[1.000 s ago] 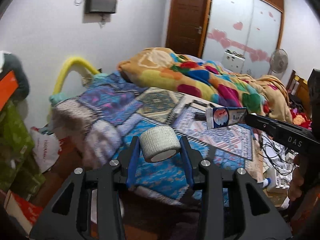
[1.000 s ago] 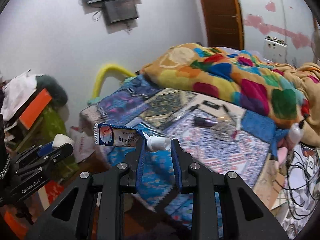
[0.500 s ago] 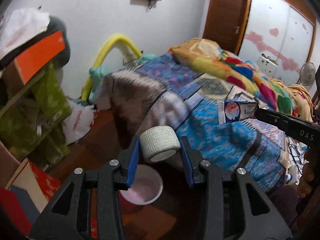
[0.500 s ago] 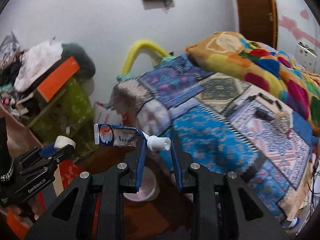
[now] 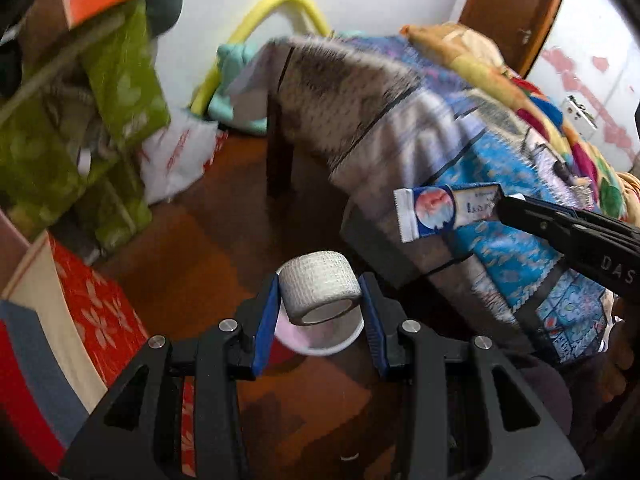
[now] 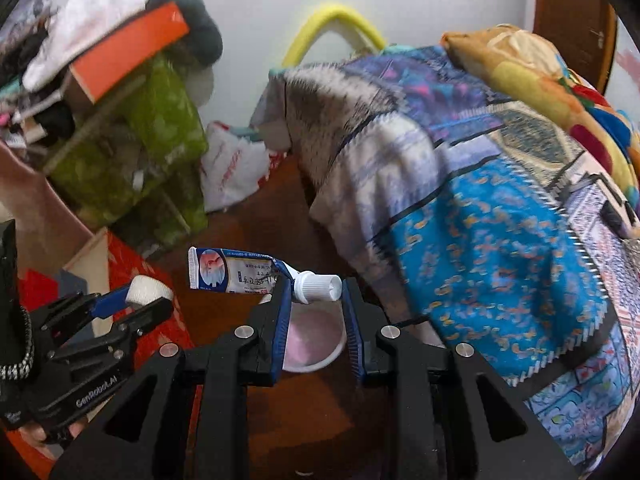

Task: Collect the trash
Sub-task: 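Carry the tape roll and toothpaste tube with both tools over the white bucket, then open the left tool dropping the tape roll while the right tool drops the toothpaste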

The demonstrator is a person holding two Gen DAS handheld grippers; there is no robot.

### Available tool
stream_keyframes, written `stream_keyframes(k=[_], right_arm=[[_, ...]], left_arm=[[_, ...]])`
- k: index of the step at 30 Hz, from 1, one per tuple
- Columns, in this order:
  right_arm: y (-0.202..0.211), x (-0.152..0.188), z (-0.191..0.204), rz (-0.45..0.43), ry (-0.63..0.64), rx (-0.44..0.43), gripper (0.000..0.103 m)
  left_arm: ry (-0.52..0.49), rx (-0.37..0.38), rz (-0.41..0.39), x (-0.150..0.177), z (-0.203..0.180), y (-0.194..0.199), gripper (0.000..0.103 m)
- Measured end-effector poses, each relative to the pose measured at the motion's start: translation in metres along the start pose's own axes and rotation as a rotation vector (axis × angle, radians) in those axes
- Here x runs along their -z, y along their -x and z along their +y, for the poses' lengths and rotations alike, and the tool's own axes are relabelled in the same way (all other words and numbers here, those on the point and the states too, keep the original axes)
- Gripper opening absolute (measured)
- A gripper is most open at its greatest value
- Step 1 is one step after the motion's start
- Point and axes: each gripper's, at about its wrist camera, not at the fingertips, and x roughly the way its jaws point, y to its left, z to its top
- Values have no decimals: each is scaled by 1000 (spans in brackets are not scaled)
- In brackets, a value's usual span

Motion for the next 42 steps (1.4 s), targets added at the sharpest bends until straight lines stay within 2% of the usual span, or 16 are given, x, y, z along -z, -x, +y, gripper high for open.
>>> stream_keyframes(k=[5, 9, 14, 16, 19, 24, 25, 26, 30, 32, 42], right_arm=[[-53, 2, 4, 123, -12, -5, 23], [-79, 0, 6, 176, -15, 16, 23], [-104, -7, 1, 273, -79, -66, 24], [-108, -9, 0, 295, -99, -99, 30], [-104, -12, -2, 273, -91, -92, 39], [-96, -14, -5, 245, -46, -63, 39], [-95, -15, -7, 242, -47, -62, 40], [-94, -16, -9, 237, -48, -63, 40], [-83, -16, -16, 218, -60, -69, 40], [-76, -16, -19, 206, -59, -68, 40], [-26, -13, -17, 110, -15, -57, 40]], left_arm=[[15, -26, 92, 12, 11, -39, 39], [25, -39, 158, 17, 16, -67, 39], [43, -23, 201, 16, 16, -84, 39], [53, -12, 210, 15, 17, -88, 39], [64, 2, 215, 10, 16, -94, 39], [69, 28, 211, -2, 8, -100, 39], [69, 29, 218, -5, 6, -102, 42], [71, 23, 230, -9, 4, -105, 46], [71, -27, 208, -17, 0, -106, 47], [70, -26, 209, -20, -1, -104, 48], [43, -28, 113, -27, -15, -48, 48]])
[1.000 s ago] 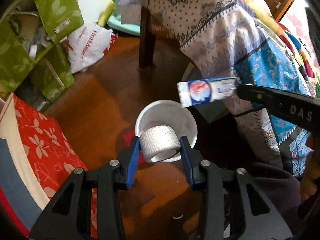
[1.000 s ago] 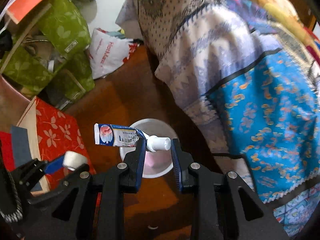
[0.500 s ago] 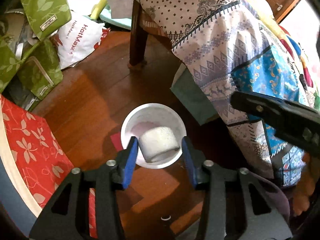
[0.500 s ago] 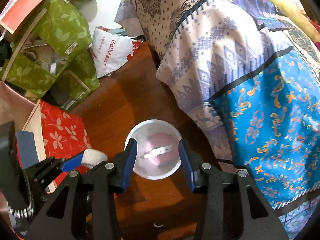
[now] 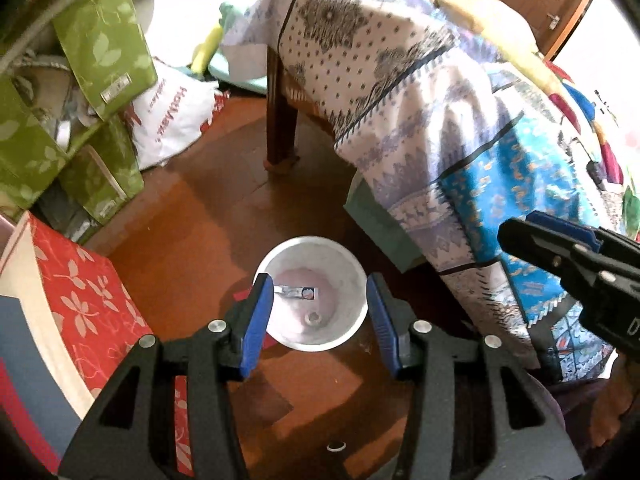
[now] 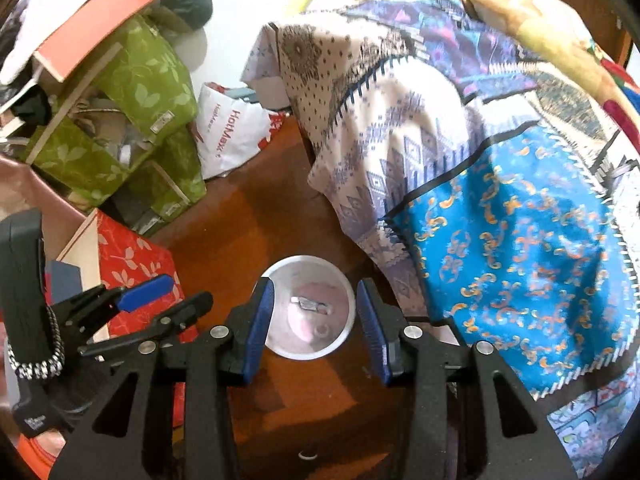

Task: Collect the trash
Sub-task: 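Open the left tool dropping the tape roll while the right tool drops the toothpaste, then move both empty tools back over the items on the bed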

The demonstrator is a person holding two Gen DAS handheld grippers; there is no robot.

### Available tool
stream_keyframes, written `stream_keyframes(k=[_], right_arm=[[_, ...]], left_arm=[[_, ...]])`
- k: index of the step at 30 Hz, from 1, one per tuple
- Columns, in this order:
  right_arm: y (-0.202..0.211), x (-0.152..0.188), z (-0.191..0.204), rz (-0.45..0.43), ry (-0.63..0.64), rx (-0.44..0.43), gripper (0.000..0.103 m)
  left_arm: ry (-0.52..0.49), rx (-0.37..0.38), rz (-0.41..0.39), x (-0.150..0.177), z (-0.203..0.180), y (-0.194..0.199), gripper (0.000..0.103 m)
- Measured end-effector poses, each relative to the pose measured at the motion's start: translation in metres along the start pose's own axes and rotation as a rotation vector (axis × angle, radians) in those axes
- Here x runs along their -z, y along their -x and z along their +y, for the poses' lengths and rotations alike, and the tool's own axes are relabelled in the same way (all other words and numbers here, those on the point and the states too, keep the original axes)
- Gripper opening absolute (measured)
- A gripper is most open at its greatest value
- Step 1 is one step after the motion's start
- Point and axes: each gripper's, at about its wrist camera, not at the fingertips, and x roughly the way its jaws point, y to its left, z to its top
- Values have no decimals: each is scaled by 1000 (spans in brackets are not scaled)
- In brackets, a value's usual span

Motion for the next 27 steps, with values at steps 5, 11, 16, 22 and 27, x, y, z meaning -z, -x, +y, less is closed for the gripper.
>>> stream_keyframes(k=[5, 11, 16, 22, 27], right_arm=[[37, 7, -1, -77, 14, 13, 40], [94, 18, -8, -193, 3, 24, 40], [141, 29, -22, -286, -8, 39, 40], [189, 42, -48, -397, -44, 87, 40], [220, 58, -82, -463, -97, 103, 47]], left_arm=[[-25, -26, -87, 2, -13, 43, 48], [-44, 8, -193, 3, -36, 99, 48], [-81, 34, -286, 2, -69, 141, 48], [-152, 75, -356, 0, -120, 176, 48], [-220, 113, -393, -1, -170, 190, 51]])
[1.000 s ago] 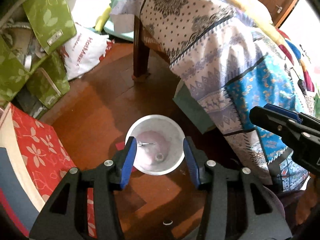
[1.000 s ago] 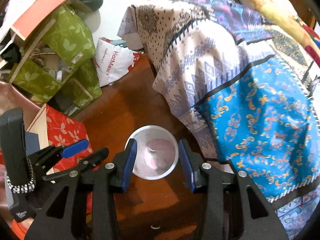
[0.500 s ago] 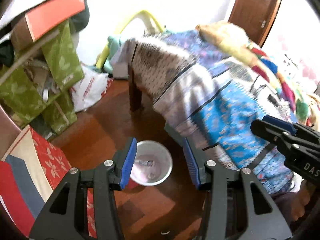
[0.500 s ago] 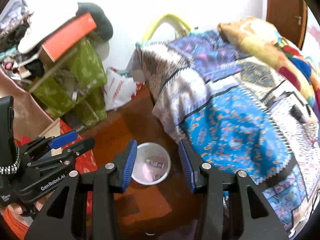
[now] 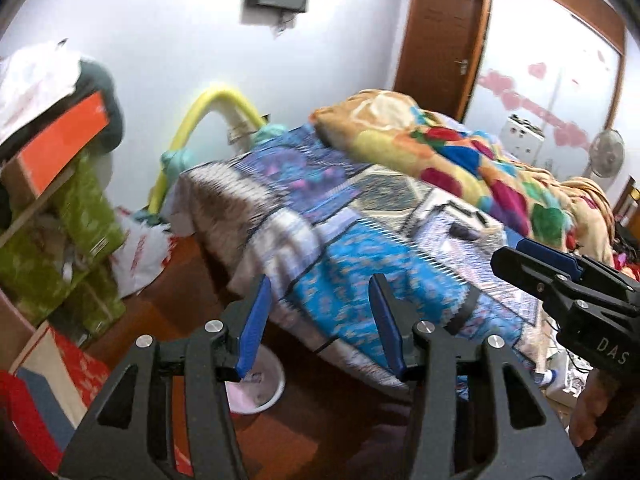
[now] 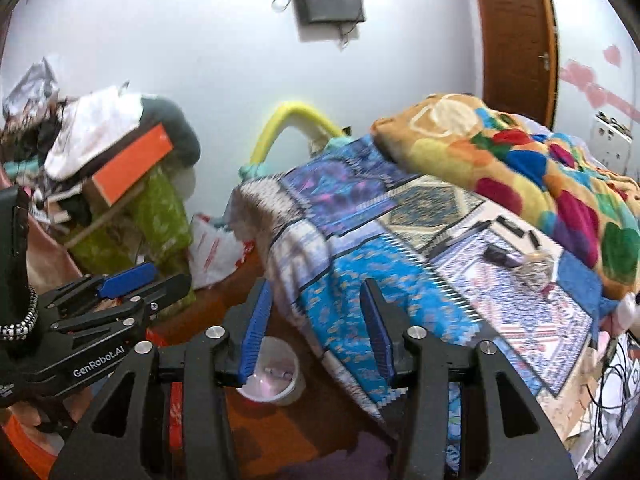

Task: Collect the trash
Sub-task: 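Move both empty tools back over the items on the bed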

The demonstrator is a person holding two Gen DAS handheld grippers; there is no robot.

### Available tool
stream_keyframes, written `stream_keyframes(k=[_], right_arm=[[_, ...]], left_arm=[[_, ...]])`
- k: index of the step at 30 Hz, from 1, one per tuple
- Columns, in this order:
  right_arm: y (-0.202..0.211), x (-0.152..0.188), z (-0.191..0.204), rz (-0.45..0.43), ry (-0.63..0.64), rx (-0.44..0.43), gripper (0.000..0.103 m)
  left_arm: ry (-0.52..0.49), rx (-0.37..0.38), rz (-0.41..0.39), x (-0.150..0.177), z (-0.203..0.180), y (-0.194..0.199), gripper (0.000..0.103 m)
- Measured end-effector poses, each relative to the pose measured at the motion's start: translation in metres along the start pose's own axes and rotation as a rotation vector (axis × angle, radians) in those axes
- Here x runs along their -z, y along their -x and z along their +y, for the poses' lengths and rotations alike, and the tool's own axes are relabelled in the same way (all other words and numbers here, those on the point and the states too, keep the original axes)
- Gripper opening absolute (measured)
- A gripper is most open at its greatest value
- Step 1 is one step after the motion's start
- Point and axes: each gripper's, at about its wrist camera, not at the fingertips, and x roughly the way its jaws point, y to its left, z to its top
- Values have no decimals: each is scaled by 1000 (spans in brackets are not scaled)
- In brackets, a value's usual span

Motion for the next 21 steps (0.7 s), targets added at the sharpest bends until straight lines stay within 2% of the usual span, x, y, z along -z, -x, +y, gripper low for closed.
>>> stream_keyframes(k=[9, 12, 21], right_arm=[[22, 4, -83, -49, -93, 127, 48], [20, 9, -112, -36, -116, 196, 48], [5, 28, -200, 32, -241, 293, 48]], left_arm=[[-94, 117, 18, -14, -84, -39, 54], [-125, 137, 33, -19, -111, -61, 54], [-182, 216, 123, -24, -176, -139, 54]])
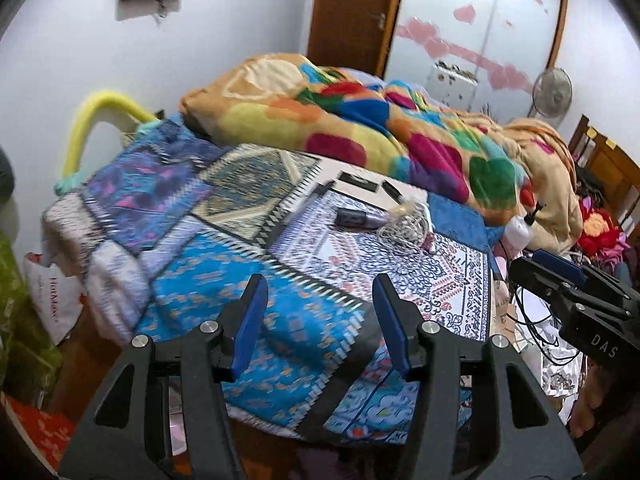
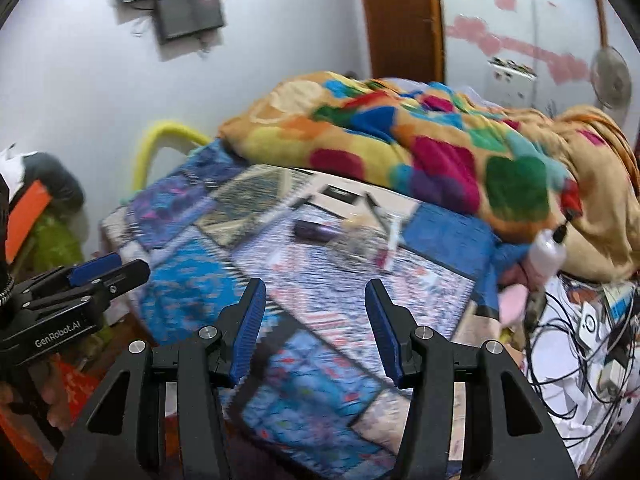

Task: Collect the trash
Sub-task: 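Move both empty tools back over the items on the bed, then grasp the black purple-capped bottle with the left tool while the right tool grasps the white razor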

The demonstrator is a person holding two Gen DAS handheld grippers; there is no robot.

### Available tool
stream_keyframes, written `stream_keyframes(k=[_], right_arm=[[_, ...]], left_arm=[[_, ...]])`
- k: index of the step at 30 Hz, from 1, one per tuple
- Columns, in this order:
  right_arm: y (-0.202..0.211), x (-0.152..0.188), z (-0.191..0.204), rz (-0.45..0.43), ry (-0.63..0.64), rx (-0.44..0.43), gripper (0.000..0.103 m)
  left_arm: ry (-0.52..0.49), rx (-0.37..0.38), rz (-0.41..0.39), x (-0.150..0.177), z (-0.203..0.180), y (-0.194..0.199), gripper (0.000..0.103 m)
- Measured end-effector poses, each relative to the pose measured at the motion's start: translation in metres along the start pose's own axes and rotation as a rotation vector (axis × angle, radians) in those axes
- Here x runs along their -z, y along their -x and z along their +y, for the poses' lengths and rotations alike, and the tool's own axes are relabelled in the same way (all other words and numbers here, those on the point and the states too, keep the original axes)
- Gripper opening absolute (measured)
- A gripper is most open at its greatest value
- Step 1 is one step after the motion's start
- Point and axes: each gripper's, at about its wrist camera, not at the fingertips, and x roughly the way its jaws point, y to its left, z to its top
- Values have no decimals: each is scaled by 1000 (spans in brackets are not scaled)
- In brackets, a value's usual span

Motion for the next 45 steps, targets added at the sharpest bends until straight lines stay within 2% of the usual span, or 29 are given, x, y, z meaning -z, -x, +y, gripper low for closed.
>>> stream_keyframes(k=[8, 16, 21, 24, 29, 32, 33, 34, 36, 40, 41, 42, 43, 44, 45], right_arm=[[-45, 1, -49, 64, -99, 17, 48], [-96, -7, -77, 107, -152, 10, 48], [-116, -20, -93, 99, -188, -11, 48], [-131, -27, -102, 113, -217, -40, 48], [-157, -32, -107, 145, -246, -81, 47], [-170, -35, -106, 162, -239, -88, 40], [-174, -35, -106, 168, -240, -85, 37], [-177, -36, -106, 175, -242, -88, 30], [-180, -37, -105, 174, -237, -88, 24], [-181, -38, -100, 160, -204, -72, 18], [-180, -38, -98, 155, -194, -67, 16], [-178, -38, -95, 152, -182, -62, 9], [-177, -38, -93, 148, -169, -52, 9], [-173, -37, -91, 141, -159, -43, 9], [-171, -37, -90, 137, -151, -36, 9]], left_arm=[[-4, 55, 98, -11, -22, -79, 54], [5, 69, 140, -31, -22, -139, 54], [56, 116, 147, -51, -18, -171, 54], [74, 109, 155, -61, -17, -192, 64], [148, 132, 201, -64, -8, -226, 64], [201, 181, 213, -62, -2, -238, 64], [201, 186, 196, -63, -2, -237, 64], [199, 182, 190, -63, -2, -237, 64], [190, 184, 186, -63, -5, -237, 64], [156, 153, 173, -62, -11, -238, 64], [150, 167, 168, -61, -12, -237, 59], [157, 181, 171, -60, -13, -238, 59], [164, 178, 166, -59, -12, -236, 55], [169, 175, 153, -59, -11, -234, 45], [165, 175, 149, -58, -10, -232, 43]])
